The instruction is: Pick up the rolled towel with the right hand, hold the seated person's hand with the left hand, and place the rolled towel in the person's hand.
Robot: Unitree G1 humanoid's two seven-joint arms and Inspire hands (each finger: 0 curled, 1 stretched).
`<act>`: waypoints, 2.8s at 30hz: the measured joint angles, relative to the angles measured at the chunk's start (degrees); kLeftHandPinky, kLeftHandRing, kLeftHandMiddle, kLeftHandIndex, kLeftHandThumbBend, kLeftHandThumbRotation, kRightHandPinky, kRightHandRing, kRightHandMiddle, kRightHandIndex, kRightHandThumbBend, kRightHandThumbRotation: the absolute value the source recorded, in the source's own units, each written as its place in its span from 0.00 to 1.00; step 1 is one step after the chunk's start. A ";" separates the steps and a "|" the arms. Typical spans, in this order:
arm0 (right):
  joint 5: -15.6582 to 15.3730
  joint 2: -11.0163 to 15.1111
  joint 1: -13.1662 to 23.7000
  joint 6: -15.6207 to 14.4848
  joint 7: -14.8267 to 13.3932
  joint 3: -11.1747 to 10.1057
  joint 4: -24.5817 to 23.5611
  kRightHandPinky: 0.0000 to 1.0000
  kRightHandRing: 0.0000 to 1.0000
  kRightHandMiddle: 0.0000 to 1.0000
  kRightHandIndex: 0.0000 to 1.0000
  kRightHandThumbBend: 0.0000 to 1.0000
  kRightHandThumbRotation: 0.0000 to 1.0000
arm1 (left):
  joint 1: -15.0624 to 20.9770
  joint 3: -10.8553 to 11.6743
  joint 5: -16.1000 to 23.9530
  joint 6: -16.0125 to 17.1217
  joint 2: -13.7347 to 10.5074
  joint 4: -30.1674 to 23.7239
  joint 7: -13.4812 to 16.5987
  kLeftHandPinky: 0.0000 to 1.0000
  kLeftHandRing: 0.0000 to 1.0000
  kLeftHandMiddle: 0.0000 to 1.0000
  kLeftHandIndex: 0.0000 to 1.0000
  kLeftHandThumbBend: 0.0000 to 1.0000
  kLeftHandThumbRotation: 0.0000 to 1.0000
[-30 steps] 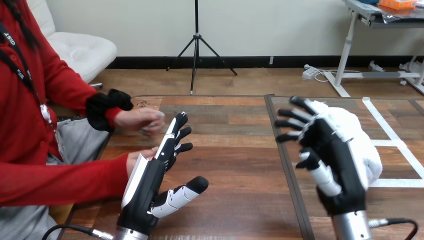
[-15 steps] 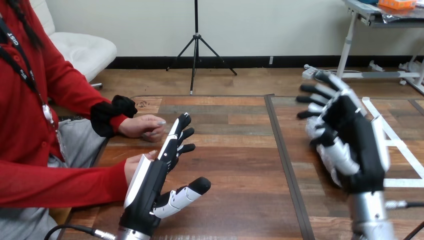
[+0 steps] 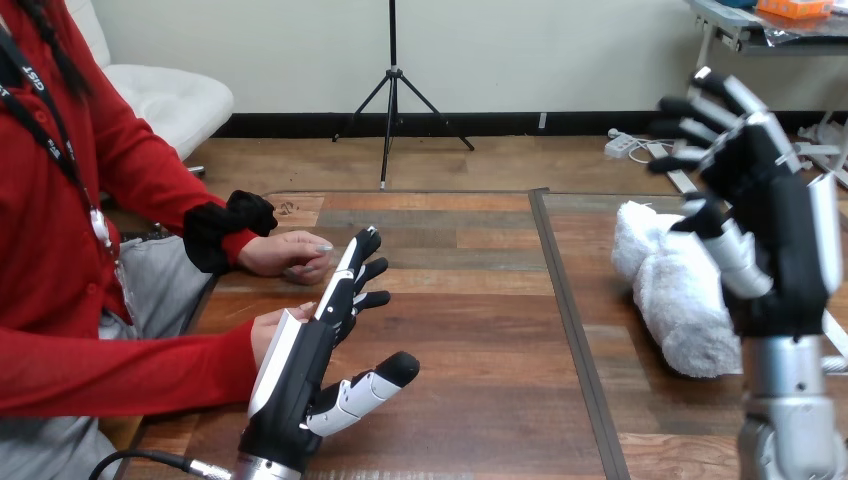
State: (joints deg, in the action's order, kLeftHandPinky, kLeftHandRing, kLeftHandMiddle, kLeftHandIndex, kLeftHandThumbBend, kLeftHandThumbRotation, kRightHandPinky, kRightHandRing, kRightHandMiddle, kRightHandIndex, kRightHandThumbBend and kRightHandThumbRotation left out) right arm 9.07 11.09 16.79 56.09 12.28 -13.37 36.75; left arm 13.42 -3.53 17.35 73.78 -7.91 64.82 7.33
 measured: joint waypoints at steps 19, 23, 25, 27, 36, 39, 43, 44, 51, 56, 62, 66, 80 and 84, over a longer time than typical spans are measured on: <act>-8.00 2.99 1.75 -12.77 -11.56 -2.18 -8.14 0.65 0.79 0.81 0.88 1.00 0.65 | 0.00 -0.04 0.79 -0.34 0.05 0.00 -0.01 0.83 0.93 0.98 0.98 1.00 0.84; -10.97 4.50 2.36 -18.24 -13.89 -2.27 -9.98 0.68 0.81 0.83 0.89 1.00 0.64 | 0.00 -0.04 0.81 -0.56 0.05 0.00 0.00 0.83 0.93 0.98 0.98 1.00 0.84; -12.38 5.25 2.82 -20.64 -14.84 -2.29 -10.45 0.71 0.82 0.84 0.90 1.00 0.63 | 0.00 -0.04 0.88 -0.68 0.05 0.00 0.02 0.83 0.93 0.98 0.98 1.00 0.84; -13.70 6.12 3.41 -23.44 -15.66 -2.28 -10.92 0.72 0.83 0.84 0.90 1.00 0.62 | 0.00 -0.04 1.03 -0.76 0.05 0.00 0.08 0.83 0.93 0.98 0.98 1.00 0.85; -18.71 9.61 6.52 -32.84 -18.30 -1.94 -11.07 0.76 0.86 0.87 0.93 1.00 0.60 | 0.00 -0.11 1.28 -0.83 0.15 0.00 0.20 0.83 0.93 0.98 0.98 1.00 0.85; -20.38 10.89 7.66 -35.52 -18.60 -1.38 -10.84 0.76 0.87 0.88 0.93 1.00 0.60 | 0.00 -0.11 1.30 -0.86 0.15 0.00 0.38 0.83 0.93 0.98 0.98 1.00 0.85; -22.27 12.45 9.58 -39.07 -18.78 -0.47 -9.75 0.75 0.87 0.89 0.93 1.00 0.58 | 0.00 -0.12 1.39 -0.93 0.15 0.00 0.66 0.83 0.93 0.98 0.98 1.00 0.85; -22.61 12.78 10.09 -39.87 -18.79 -0.31 -9.36 0.75 0.87 0.89 0.94 1.00 0.58 | 0.00 -0.12 1.45 -0.95 0.16 0.00 0.73 0.83 0.93 0.98 0.98 1.00 0.85; -24.29 14.72 13.86 -45.76 -18.78 1.04 -5.88 0.71 0.85 0.90 0.94 1.00 0.57 | -0.03 -0.17 1.51 -1.05 0.24 0.00 0.86 0.83 0.93 0.98 0.98 1.00 0.85; -25.42 15.79 16.88 -49.88 -18.60 2.44 -2.27 0.67 0.82 0.91 0.95 1.00 0.57 | -0.04 -0.17 1.51 -1.14 0.27 0.00 0.87 0.83 0.93 0.98 0.98 1.00 0.85; -26.95 16.63 20.40 -54.43 -18.02 4.34 2.62 0.57 0.75 0.88 0.96 1.00 0.59 | -0.09 -0.17 1.51 -1.14 0.32 0.00 0.87 0.83 0.93 0.98 0.99 1.00 0.85; -27.70 16.84 22.69 -56.76 -17.54 5.77 6.43 0.41 0.56 0.70 0.95 1.00 0.59 | -0.12 -0.17 1.51 -1.14 0.34 0.01 0.87 0.83 0.93 0.98 0.99 1.00 0.84; -30.69 16.82 29.27 -61.27 -15.79 11.09 19.99 0.19 0.28 0.40 0.95 1.00 0.59 | -0.20 -0.17 1.50 -1.14 0.46 0.02 0.86 0.84 0.93 0.98 0.99 1.00 0.84; -31.64 16.80 30.76 -62.29 -15.25 12.53 23.42 0.23 0.34 0.47 0.95 1.00 0.60 | -0.22 -0.17 1.50 -1.14 0.48 0.01 0.87 0.84 0.93 0.98 0.99 1.00 0.84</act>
State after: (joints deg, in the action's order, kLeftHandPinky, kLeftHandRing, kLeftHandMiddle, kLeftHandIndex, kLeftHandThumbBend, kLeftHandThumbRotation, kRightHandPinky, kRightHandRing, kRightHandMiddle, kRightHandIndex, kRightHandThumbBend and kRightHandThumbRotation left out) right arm -22.56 27.89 47.54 -6.20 -2.97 -0.84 60.16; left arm 13.19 -3.70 18.86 72.64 -7.43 64.83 8.19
